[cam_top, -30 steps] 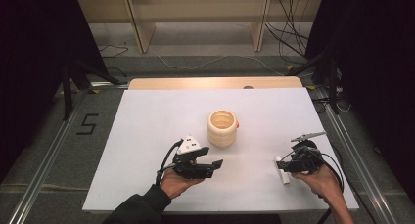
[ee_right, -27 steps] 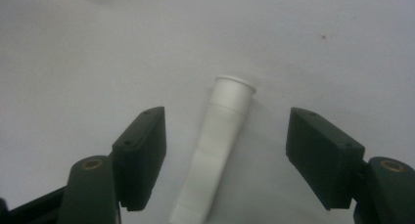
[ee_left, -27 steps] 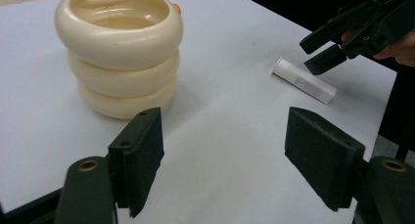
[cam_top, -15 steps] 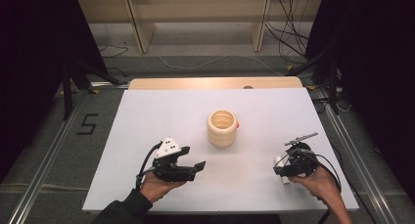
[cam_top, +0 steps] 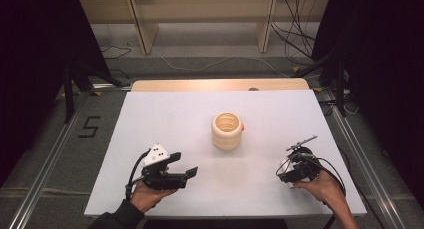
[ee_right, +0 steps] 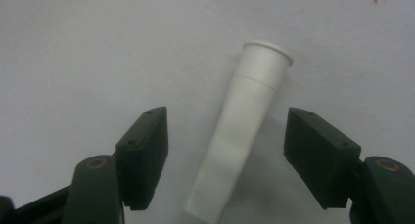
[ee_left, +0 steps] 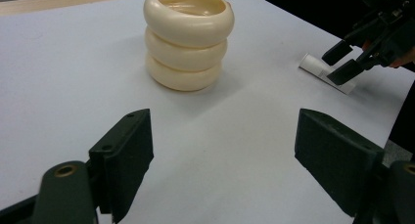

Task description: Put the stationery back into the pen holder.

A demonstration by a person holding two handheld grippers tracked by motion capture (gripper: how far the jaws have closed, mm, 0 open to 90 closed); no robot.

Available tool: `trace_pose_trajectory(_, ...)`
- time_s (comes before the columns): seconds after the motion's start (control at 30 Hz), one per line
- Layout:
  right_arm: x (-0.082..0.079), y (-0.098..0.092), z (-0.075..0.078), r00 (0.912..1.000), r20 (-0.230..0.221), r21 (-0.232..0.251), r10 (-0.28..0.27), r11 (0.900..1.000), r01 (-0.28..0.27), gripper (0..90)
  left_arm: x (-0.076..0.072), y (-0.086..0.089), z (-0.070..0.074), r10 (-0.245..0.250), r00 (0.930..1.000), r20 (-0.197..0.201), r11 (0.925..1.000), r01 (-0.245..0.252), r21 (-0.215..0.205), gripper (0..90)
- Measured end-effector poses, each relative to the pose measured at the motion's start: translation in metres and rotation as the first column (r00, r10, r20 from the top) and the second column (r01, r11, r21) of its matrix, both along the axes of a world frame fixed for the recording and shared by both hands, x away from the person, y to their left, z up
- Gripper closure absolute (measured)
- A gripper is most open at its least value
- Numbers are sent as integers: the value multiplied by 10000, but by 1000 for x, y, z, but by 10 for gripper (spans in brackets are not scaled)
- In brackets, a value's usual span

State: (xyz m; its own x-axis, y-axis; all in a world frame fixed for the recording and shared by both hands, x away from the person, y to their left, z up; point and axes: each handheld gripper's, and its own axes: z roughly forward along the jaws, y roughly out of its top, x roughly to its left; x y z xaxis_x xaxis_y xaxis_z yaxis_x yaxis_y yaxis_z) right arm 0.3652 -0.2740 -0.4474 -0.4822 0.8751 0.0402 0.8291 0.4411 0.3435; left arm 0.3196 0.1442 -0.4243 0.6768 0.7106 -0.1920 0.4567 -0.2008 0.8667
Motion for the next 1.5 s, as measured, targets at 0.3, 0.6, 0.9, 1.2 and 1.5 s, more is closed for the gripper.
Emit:
trace_pose_trajectory(0.3,1,1,-4,9999,-126,-245,-114,9996,111,410,-2,15,0,357,9993,62,9993,-357,-102,211)
trace_pose_trajectory(0.6,2,4,-6,9999,-71,-419,-120,9991,117,518,-4,24,-2,529,9985,120,9984,-526,-188,210)
trace_pose_trajectory(0.9,3,6,-8,9997,-178,-663,-169,9977,157,575,-6,27,-2,606,9980,158,9979,-602,-221,209)
trace_pose_trajectory(1.2,4,11,-7,9996,-258,-930,-74,9957,49,686,-6,26,-3,602,9981,143,9980,-599,-214,209)
trace_pose_trajectory(1.5,2,9,-3,9999,21,-802,-126,9967,127,698,-6,27,-4,607,9981,96,9979,-605,-216,209)
